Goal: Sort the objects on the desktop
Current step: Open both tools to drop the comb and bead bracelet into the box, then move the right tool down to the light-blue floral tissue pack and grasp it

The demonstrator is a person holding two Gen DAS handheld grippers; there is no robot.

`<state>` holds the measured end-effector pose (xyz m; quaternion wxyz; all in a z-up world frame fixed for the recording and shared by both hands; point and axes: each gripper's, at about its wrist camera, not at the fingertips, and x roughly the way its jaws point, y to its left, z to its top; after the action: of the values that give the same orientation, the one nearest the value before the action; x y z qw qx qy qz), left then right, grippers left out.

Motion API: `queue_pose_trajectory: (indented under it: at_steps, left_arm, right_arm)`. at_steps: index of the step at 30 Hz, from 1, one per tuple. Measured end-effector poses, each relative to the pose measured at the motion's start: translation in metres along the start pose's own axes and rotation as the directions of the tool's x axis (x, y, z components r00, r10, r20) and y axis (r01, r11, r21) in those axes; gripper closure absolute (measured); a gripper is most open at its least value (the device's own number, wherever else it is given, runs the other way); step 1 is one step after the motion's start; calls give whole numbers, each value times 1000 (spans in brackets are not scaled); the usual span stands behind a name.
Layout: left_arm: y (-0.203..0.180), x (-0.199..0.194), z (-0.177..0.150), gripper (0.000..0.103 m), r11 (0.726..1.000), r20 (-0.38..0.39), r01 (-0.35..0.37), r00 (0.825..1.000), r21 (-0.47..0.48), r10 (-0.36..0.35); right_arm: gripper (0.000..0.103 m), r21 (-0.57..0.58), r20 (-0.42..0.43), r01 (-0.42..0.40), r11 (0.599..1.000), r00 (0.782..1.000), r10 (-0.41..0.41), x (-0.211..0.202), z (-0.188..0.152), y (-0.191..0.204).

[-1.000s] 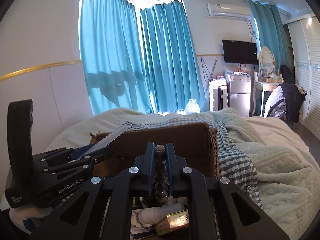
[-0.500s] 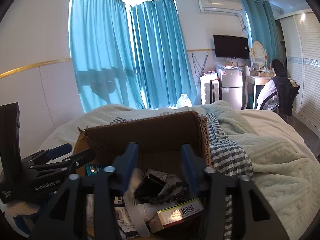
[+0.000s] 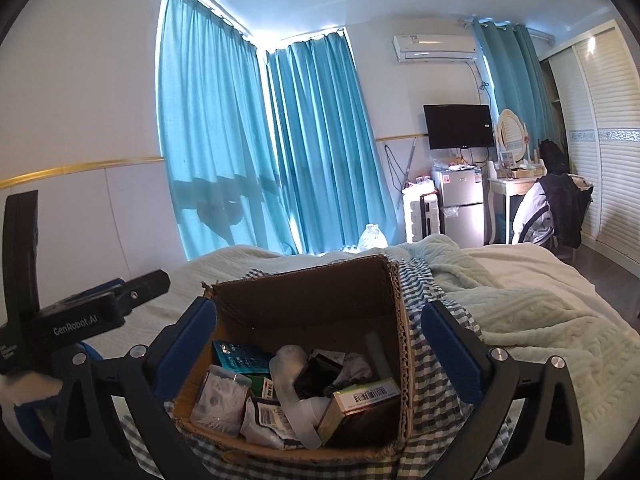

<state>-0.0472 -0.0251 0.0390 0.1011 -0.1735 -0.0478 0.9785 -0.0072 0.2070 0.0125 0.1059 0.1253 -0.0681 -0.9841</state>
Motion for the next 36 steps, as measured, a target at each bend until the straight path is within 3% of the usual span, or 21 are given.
queue_pose_trajectory:
  at_steps: [9,19,25,28,36]
  left_arm:
    - [0,-24,-33,0,1000,-92,-23,995,4,24]
    - [6,-54,-73,0,994,-148,-104,983,40,109]
    - [15,-68,-101,0,988,-195,-142,969,63,152]
    - [17,-69,-113,0,988,-229,-143,961,67,154]
    - [8,-74,-136,0,979,-257,-144,950,141,177]
  right_arm:
    - [0,-25,-78,-21,999,997,19,-35,-35,11]
    - [1,-117,-213,-75,990,976,49,-59,-70,40]
    - [3,-120,-336,-116,986,939,69,-63,-107,46]
    - [11,-155,-390,-128,980,919,58,-62,-126,52]
    - [12,-154,-550,-232,960,827,112,-63,-179,62]
